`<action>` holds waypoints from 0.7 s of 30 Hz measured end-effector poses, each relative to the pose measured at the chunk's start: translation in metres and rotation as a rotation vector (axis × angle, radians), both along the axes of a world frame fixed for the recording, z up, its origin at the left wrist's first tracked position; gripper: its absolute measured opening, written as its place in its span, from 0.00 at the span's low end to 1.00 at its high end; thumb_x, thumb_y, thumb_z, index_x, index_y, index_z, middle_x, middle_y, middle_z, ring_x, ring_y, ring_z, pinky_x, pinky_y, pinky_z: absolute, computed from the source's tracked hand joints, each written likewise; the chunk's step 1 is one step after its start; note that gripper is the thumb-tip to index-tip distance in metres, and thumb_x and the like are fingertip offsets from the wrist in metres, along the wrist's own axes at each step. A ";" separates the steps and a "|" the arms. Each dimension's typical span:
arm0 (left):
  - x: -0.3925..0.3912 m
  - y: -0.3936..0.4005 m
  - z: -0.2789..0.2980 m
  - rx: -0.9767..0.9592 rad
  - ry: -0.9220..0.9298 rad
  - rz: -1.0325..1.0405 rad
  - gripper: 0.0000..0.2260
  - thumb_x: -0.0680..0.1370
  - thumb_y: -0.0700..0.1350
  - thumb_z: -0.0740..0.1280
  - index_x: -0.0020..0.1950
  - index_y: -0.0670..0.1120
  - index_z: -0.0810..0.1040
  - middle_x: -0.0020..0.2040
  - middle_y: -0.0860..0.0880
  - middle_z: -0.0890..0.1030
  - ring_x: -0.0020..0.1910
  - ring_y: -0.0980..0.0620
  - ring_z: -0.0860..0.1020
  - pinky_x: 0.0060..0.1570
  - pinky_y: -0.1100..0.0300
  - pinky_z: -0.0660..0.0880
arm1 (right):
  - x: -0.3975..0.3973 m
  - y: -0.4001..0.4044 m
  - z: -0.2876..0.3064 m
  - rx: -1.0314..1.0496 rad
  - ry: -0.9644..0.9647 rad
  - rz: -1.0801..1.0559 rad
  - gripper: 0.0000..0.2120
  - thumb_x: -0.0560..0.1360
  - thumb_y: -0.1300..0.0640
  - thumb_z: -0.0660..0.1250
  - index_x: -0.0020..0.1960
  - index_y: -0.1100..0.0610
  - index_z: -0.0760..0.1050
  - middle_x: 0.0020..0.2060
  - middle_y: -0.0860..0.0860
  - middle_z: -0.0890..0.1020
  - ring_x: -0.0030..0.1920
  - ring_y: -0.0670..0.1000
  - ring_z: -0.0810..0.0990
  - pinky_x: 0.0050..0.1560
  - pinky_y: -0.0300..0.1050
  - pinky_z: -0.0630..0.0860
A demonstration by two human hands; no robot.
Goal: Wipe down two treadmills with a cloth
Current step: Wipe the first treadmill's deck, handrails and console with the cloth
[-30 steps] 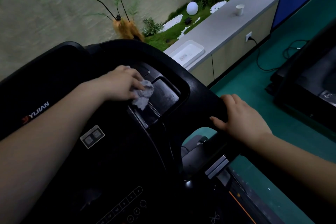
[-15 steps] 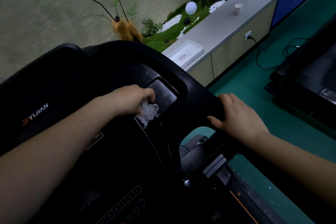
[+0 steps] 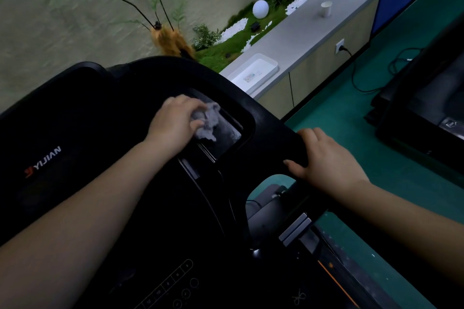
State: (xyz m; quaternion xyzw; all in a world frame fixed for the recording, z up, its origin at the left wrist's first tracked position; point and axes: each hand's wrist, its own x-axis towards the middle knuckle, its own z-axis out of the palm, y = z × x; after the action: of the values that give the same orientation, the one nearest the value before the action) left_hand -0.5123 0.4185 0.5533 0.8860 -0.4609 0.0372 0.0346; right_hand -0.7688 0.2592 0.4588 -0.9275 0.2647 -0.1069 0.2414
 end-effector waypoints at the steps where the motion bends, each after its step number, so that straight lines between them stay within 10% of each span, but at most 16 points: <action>1: 0.000 0.002 0.000 0.057 -0.068 -0.014 0.15 0.70 0.46 0.74 0.57 0.50 0.80 0.58 0.48 0.77 0.58 0.43 0.72 0.57 0.52 0.71 | 0.000 0.000 0.000 -0.002 -0.001 0.001 0.28 0.72 0.38 0.65 0.64 0.53 0.64 0.54 0.52 0.73 0.54 0.55 0.75 0.48 0.50 0.76; 6: -0.026 0.013 -0.031 0.292 -0.010 -0.240 0.10 0.70 0.44 0.74 0.51 0.49 0.84 0.53 0.49 0.79 0.53 0.44 0.74 0.50 0.50 0.75 | 0.000 0.000 0.001 -0.002 0.002 -0.002 0.28 0.72 0.38 0.65 0.65 0.53 0.64 0.54 0.52 0.73 0.54 0.55 0.75 0.48 0.50 0.76; 12: -0.031 -0.002 -0.046 0.104 0.098 -0.177 0.09 0.70 0.39 0.73 0.50 0.46 0.84 0.51 0.48 0.79 0.55 0.47 0.75 0.51 0.62 0.69 | 0.000 0.001 0.002 0.004 0.004 -0.002 0.27 0.72 0.38 0.65 0.64 0.53 0.64 0.54 0.52 0.73 0.53 0.55 0.75 0.48 0.51 0.77; 21: -0.024 -0.022 -0.046 -0.203 0.066 0.008 0.10 0.70 0.38 0.71 0.50 0.46 0.84 0.50 0.45 0.78 0.52 0.44 0.76 0.52 0.53 0.75 | -0.001 0.002 0.001 -0.009 0.009 -0.008 0.28 0.73 0.38 0.64 0.65 0.53 0.64 0.54 0.51 0.73 0.54 0.54 0.75 0.47 0.48 0.75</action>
State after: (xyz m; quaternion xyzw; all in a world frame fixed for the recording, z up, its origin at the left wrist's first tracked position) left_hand -0.5364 0.3968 0.5076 0.8806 -0.4497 0.0545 0.1390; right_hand -0.7698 0.2610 0.4599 -0.9279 0.2691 -0.1048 0.2357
